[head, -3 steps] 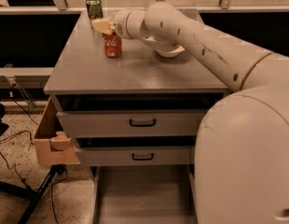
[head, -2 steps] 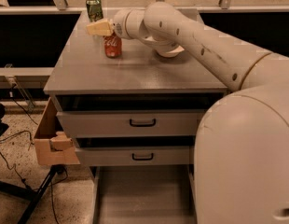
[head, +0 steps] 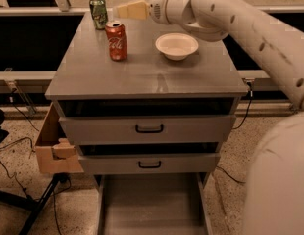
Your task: Pick coke can from bottom drawer and place on counter
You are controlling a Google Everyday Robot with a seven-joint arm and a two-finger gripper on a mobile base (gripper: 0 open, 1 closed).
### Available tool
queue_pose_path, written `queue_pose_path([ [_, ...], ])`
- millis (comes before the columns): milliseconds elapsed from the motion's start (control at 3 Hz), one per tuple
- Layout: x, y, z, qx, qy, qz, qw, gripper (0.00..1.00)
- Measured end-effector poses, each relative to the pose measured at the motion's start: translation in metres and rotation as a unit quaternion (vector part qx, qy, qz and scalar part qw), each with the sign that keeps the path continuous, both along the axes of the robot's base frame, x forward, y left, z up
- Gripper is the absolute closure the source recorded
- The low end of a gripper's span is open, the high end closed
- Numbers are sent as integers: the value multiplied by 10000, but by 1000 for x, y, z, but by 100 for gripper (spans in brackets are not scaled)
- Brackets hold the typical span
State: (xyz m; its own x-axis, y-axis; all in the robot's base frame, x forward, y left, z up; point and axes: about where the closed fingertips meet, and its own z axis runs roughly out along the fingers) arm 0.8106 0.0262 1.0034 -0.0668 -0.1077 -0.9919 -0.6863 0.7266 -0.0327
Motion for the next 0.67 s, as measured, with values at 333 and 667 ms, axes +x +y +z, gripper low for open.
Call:
queue_pose_path([
  [333,-41,-52,30,81,-53,-92,9999,0],
  [667,-108,-91,11,265,38,-303,9992,0],
])
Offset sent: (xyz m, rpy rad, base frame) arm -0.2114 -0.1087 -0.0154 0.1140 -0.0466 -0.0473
